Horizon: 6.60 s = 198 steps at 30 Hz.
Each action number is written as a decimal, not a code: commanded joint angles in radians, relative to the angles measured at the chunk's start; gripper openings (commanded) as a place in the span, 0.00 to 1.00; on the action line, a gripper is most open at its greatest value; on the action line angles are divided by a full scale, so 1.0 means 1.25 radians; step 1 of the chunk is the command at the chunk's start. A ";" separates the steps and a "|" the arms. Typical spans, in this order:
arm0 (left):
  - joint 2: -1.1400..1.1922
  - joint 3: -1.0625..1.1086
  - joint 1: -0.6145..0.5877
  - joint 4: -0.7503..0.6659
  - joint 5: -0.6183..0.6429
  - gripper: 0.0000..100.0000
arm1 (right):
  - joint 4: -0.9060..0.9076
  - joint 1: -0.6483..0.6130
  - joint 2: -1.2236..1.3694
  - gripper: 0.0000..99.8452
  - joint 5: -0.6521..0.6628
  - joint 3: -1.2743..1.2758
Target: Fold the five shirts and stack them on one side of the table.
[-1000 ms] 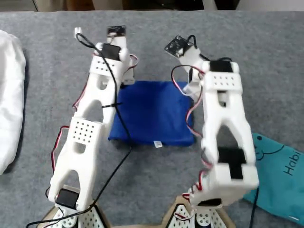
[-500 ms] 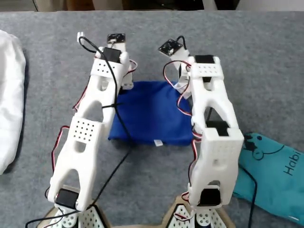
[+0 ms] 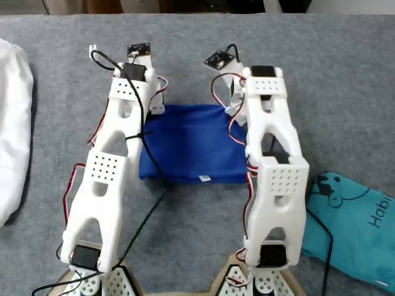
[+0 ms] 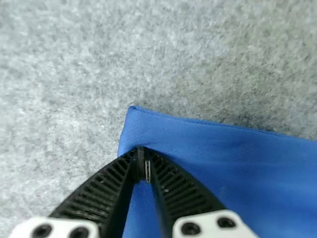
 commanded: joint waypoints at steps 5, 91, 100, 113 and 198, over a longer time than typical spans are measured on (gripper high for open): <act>-0.089 -0.029 -0.004 0.014 -0.044 0.02 | 0.090 -0.010 -0.244 0.01 0.005 -0.039; -0.911 0.546 -0.027 0.063 -0.491 0.02 | 0.328 0.007 -1.302 0.01 -0.573 0.905; -0.910 0.552 -0.006 0.063 -0.491 0.02 | 0.187 0.004 -1.081 0.22 -0.821 0.951; -0.910 0.587 0.038 0.063 -0.492 0.02 | -0.117 -0.075 -0.855 0.23 -0.989 0.930; -0.909 0.608 0.032 0.061 -0.525 0.02 | -0.136 -0.071 -0.484 0.00 -0.924 0.576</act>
